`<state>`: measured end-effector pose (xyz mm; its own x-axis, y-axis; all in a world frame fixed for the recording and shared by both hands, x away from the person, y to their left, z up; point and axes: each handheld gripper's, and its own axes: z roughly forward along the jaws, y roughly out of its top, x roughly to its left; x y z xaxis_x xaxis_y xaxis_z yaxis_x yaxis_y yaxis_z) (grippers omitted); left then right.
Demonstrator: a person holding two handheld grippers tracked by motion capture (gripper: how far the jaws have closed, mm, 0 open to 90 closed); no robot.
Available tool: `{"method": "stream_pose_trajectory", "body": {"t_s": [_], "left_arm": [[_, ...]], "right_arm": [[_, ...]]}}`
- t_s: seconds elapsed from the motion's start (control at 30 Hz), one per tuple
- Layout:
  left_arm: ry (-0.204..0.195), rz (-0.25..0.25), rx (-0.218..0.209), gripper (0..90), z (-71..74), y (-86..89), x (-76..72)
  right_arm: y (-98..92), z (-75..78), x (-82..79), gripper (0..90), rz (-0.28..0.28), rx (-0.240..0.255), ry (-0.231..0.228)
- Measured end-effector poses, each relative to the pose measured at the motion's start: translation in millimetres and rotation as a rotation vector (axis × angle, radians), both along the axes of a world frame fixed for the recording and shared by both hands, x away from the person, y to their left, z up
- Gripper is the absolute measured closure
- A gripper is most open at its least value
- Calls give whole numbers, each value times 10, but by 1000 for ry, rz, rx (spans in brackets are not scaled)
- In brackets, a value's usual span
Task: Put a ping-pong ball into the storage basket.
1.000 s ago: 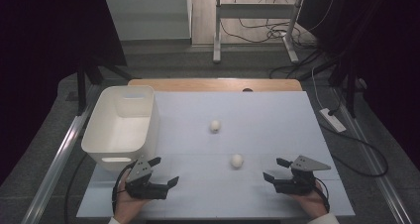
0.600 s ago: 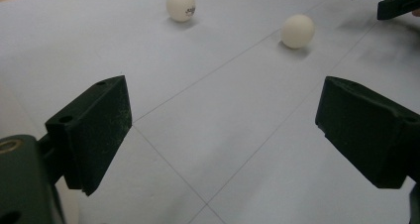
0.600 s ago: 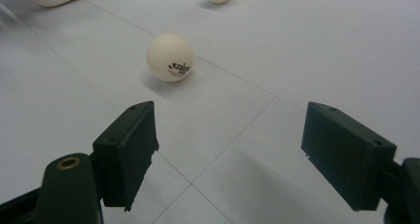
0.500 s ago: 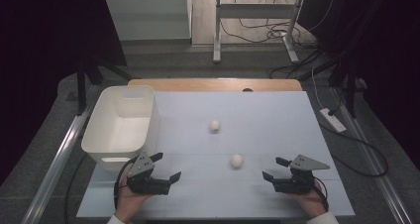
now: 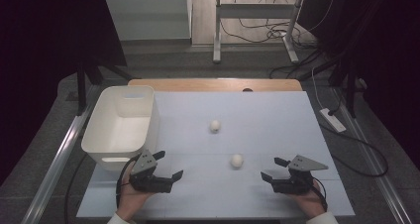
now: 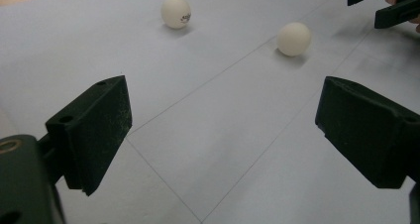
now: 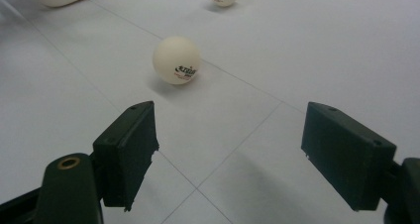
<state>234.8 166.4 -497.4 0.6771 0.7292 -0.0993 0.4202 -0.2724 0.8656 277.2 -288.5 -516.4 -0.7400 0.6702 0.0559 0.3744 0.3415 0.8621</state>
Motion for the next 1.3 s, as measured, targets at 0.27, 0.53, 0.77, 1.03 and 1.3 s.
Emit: {"method": "stream_pose_trajectory", "body": {"t_s": [0.27, 0.53, 0.77, 1.03, 1.3], "left_arm": [[21, -25, -4, 84, -9, -113, 71], [33, -39, -5, 84, -2, -186, 145], [44, -36, -2, 84, 6, -235, 215], [48, -39, 20, 84, -3, -320, 249], [47, -53, 29, 84, 17, -391, 260]], "right_arm": [[11, 3, -24, 216, -1, 1, 0], [-15, 0, -28, 215, -7, 9, 2], [-44, -1, -10, 212, -15, 33, 4], [-74, 9, -5, 211, -8, 37, 0], [-80, 27, -58, 212, -5, 25, -8]]}}
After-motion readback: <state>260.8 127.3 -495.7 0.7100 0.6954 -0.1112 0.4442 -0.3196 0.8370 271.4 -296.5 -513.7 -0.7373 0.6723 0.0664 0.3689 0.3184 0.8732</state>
